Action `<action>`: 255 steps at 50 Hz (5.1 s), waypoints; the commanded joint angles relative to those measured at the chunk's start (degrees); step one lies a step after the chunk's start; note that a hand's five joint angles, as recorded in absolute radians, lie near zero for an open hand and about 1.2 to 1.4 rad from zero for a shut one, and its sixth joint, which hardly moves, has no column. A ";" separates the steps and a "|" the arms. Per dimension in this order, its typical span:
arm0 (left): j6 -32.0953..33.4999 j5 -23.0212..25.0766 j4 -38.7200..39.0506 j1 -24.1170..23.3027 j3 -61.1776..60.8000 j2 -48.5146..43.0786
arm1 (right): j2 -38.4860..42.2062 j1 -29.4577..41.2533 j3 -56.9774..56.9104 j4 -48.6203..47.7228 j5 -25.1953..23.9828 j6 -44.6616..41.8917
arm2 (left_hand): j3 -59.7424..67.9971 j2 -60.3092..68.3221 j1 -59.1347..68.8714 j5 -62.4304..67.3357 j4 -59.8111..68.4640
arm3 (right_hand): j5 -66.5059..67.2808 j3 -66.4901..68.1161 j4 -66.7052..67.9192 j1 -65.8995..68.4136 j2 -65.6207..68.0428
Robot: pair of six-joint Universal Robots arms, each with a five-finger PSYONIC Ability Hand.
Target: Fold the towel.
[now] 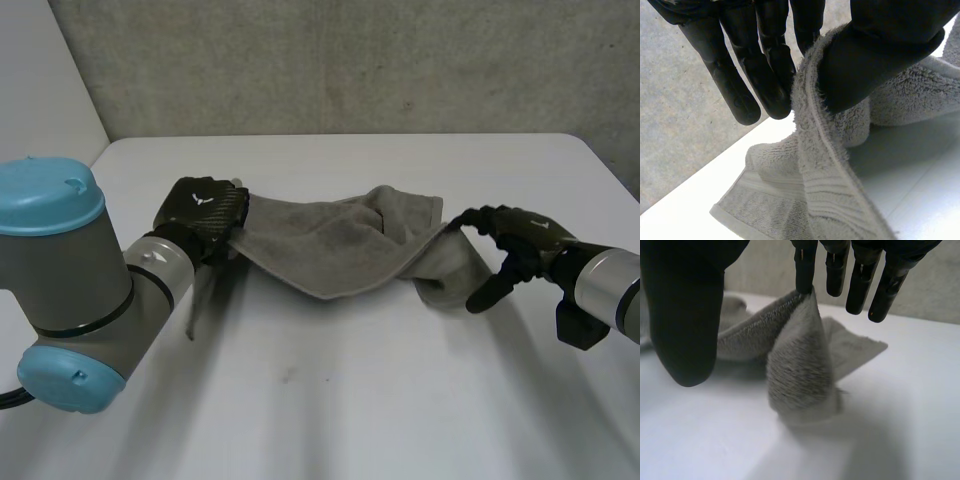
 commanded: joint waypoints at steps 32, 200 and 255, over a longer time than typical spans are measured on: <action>-0.19 0.03 -0.04 0.68 -0.16 -0.48 | 1.71 5.02 5.91 -4.12 8.08 12.71 | 10.32 10.25 11.83 10.77 10.27 | -7.32 -6.91 -6.98 -3.99 -6.36; 44.72 13.21 -36.26 20.28 -6.14 1.36 | 3.48 3.63 -7.45 29.70 14.69 -54.70 | 10.32 10.25 11.83 10.77 10.27 | 62.68 63.09 63.02 66.01 63.64; 23.25 25.51 13.51 18.34 -2.17 -11.91 | 13.32 8.99 -15.01 -4.40 24.00 -33.08 | 10.32 10.25 11.83 10.77 10.27 | 62.68 63.09 63.02 66.01 63.64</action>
